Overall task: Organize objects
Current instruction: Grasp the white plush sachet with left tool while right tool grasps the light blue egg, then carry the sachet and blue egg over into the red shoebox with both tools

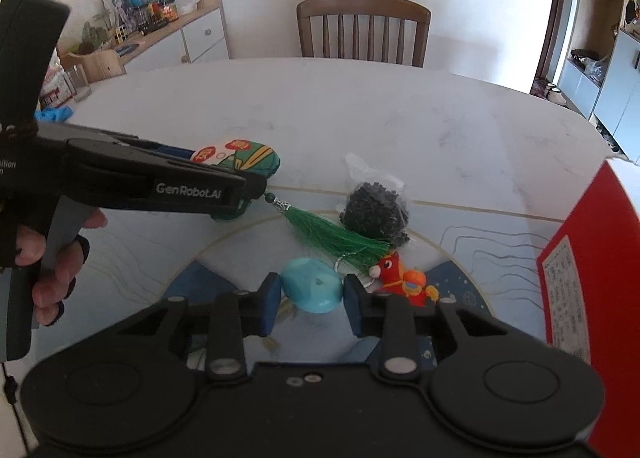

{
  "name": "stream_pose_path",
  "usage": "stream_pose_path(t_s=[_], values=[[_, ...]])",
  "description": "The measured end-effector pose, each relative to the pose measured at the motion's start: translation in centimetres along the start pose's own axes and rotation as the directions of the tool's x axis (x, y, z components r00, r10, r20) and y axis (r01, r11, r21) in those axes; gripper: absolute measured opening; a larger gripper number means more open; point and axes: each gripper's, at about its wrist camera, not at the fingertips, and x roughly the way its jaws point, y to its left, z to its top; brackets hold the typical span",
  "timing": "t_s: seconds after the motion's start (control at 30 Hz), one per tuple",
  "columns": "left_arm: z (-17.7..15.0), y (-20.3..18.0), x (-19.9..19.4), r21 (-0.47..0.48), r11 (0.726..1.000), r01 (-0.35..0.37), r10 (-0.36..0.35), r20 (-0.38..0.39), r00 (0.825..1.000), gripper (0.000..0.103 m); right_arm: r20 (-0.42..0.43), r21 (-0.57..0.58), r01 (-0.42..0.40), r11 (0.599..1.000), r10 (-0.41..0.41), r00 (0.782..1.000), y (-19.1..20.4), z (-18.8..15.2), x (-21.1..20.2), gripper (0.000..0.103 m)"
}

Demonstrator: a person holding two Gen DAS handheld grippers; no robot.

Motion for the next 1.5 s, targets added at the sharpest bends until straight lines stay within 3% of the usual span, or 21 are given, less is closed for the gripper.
stream_pose_path(t_s=[0.47, 0.87, 1.03, 1.5], values=[[-0.4, -3.4, -8.8, 0.027, 0.998, 0.056, -0.057, 0.018, 0.998, 0.054, 0.051, 0.087, -0.036, 0.996, 0.032, 0.998, -1.3, -0.6, -7.7, 0.032], [0.1, -9.6, -15.4, 0.11, 0.986, 0.126, -0.13, 0.028, 0.991, 0.054, 0.098, 0.123, -0.04, 0.992, 0.028, 0.995, -5.1, -2.2, -15.2, 0.032], [1.0, -12.6, -16.6, 0.116, 0.977, 0.18, -0.185, 0.033, 0.982, 0.054, 0.122, 0.123, -0.018, 0.992, 0.003, 0.993, -7.4, -2.8, -17.9, 0.032], [4.3, -23.5, -16.7, 0.202, 0.949, 0.242, -0.26, 0.07, 0.963, 0.054, 0.161, 0.127, 0.051, 0.991, -0.071, 0.984, -16.4, -4.6, -22.9, 0.032]])
